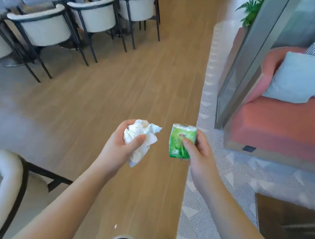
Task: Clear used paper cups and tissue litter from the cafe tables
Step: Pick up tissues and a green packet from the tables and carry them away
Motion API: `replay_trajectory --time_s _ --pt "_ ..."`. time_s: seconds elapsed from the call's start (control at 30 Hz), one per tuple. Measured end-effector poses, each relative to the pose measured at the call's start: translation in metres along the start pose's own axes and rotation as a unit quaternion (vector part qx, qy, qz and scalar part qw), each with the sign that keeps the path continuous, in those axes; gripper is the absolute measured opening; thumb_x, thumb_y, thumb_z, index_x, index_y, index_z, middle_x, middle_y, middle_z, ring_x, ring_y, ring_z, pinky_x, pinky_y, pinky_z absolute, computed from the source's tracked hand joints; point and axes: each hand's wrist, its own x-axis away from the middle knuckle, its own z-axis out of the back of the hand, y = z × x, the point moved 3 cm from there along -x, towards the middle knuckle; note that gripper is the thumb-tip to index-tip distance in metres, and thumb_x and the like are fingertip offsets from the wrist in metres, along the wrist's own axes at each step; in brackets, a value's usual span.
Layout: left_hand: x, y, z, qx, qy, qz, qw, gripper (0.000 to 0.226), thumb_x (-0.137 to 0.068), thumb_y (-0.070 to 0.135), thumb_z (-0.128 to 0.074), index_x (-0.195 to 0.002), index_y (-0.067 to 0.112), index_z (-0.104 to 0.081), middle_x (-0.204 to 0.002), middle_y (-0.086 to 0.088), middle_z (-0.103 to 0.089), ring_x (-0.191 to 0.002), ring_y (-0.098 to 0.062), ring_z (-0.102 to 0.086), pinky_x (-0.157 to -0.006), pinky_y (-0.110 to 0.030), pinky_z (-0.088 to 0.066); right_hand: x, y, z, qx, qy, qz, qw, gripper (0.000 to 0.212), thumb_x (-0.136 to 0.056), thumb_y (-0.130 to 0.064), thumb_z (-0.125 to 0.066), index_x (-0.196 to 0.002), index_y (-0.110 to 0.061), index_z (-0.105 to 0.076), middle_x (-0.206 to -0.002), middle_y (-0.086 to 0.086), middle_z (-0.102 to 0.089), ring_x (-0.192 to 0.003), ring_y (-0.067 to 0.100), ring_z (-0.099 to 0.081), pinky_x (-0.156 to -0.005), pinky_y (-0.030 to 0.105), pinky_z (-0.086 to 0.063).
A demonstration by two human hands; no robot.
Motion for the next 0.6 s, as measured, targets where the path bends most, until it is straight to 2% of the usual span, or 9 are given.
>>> replay_trajectory --time_s 0.1,0.23,0.37,0.47,0.6 --pt "-0.055 0.005 0.002 -0.006 -0.004 -0.008 1.0 0.036 -0.087 0.036 -0.068 -0.122 0.033 -0.061 -0.109 0.01 -0.076 -0.095 -0.006 -0.074 -0.07 -0.017 -0.055 -0.057 -0.006 -0.006 -0.002 -0.007 0.006 1.0 0.024 -0.09 -0.024 -0.058 -0.102 -0.042 -0.07 -0.096 -0.014 -0.073 -0.09 0.002 -0.068 -0.069 0.018 -0.053" --pt "-0.134 0.003 0.013 -0.004 0.001 -0.006 1.0 0.032 -0.085 0.04 -0.07 -0.117 0.041 -0.063 -0.11 0.01 -0.075 -0.098 -0.008 -0.073 -0.072 -0.019 -0.056 -0.138 0.001 -0.014 -0.003 0.003 -0.007 1.0 0.025 -0.089 -0.025 -0.059 -0.111 -0.034 -0.068 -0.097 -0.013 -0.074 -0.089 0.002 -0.069 -0.066 0.017 -0.053" --pt "-0.221 0.004 0.035 0.006 0.009 -0.018 1.0 0.04 -0.079 0.051 -0.071 -0.117 0.042 -0.063 -0.11 0.01 -0.075 -0.097 -0.007 -0.073 -0.072 -0.016 -0.054 -0.229 0.005 -0.033 0.01 -0.001 -0.006 1.0 0.031 -0.089 -0.022 -0.057 -0.1 -0.048 -0.07 -0.095 -0.016 -0.074 -0.087 0.001 -0.07 -0.064 0.016 -0.053" --pt "-0.284 0.011 0.054 0.014 0.025 -0.014 0.999 0.04 -0.081 0.047 -0.071 -0.119 0.038 -0.062 -0.109 0.009 -0.075 -0.096 -0.008 -0.073 -0.071 -0.017 -0.055 -0.291 0.003 -0.047 0.015 0.015 -0.016 1.0 0.03 -0.087 -0.023 -0.058 -0.101 -0.047 -0.07 -0.095 -0.015 -0.074 -0.085 0.002 -0.07 -0.06 0.018 -0.052" --pt "-0.37 0.029 0.07 0.006 0.019 -0.014 1.0 0.045 -0.08 0.049 -0.068 -0.122 0.036 -0.06 -0.11 0.008 -0.075 -0.096 -0.01 -0.074 -0.068 -0.021 -0.055 -0.365 -0.006 -0.055 0.025 0.021 -0.015 0.999 0.028 -0.09 -0.023 -0.058 -0.108 -0.041 -0.069 -0.099 -0.011 -0.074 -0.09 0.006 -0.07 -0.065 0.021 -0.054"
